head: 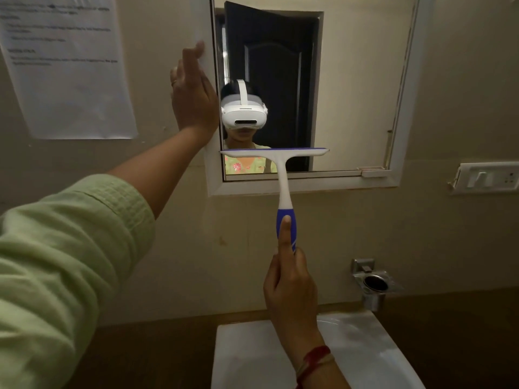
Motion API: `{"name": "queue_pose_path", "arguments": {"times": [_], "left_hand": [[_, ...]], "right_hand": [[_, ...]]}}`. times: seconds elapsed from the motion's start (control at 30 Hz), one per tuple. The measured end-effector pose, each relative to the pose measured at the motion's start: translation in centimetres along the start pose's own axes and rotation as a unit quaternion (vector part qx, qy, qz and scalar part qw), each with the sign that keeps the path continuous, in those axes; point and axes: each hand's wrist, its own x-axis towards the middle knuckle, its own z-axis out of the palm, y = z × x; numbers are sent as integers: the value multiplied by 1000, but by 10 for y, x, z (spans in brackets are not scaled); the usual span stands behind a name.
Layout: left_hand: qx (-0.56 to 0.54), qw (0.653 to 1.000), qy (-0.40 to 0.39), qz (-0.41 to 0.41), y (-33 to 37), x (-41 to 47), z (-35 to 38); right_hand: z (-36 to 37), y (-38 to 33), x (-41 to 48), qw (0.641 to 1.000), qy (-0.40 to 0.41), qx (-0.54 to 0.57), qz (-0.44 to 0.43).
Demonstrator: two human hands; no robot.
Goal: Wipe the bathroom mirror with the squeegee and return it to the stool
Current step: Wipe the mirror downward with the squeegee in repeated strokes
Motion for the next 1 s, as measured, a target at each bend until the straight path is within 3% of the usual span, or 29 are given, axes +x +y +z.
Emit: {"name": "queue_pose_path", "arguments": {"times": [1.0], "left_hand": [[13, 1000, 3, -9, -4, 1, 6]], "right_hand": [[-13, -11, -20, 998, -27, 2, 51]]}}
